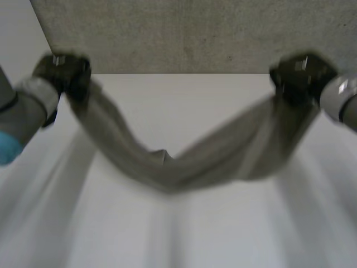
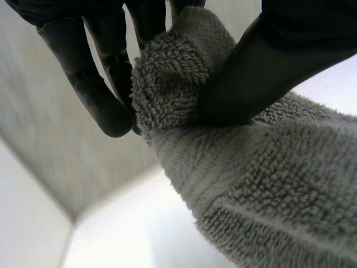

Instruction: Fold the towel.

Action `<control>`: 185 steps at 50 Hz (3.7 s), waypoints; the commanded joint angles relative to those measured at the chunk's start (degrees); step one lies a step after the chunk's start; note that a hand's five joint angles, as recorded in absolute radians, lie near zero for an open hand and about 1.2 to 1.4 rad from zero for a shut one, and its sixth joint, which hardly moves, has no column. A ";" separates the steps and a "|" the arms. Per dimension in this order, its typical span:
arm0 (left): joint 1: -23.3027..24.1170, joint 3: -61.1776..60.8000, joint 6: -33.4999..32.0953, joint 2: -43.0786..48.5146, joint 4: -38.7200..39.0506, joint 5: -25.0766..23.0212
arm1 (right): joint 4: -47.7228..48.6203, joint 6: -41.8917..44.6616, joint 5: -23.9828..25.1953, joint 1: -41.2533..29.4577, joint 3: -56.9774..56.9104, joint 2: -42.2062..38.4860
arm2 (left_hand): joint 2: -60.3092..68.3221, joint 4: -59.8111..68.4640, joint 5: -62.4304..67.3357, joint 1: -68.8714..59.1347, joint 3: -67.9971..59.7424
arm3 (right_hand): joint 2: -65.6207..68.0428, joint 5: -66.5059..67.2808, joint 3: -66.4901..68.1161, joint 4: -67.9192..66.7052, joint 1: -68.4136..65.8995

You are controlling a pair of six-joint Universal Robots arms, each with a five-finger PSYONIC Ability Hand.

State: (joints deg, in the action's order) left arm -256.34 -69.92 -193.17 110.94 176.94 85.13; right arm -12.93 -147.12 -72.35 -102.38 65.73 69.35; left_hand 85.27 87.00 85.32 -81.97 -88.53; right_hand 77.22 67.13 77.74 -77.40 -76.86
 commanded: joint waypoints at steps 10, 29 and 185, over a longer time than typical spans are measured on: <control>2.16 2.09 16.78 -9.08 9.39 1.45 | 14.43 -7.04 -4.11 -3.26 5.46 9.14 | -5.27 -7.00 -15.32 1.97 8.53 | 2.78 2.87 2.26 -2.60 -3.14; -2.31 -18.40 12.39 3.06 2.71 1.62 | -6.58 7.29 -3.85 -2.30 16.27 -4.57 | -5.27 -7.00 -15.32 1.97 8.53 | 2.78 2.87 2.26 -2.60 -3.14; 16.93 -6.37 -10.29 19.93 9.21 1.71 | -2.27 8.25 5.29 2.45 30.95 6.06 | -5.27 -7.00 -15.32 1.97 8.53 | 2.78 2.87 2.26 -2.60 -3.14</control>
State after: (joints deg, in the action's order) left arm -239.09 -76.58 -203.47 131.72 186.16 86.48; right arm -16.93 -138.86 -66.61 -100.18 97.81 75.41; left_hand 78.05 78.34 77.70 -78.20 -78.64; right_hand 77.22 67.13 77.74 -77.40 -76.86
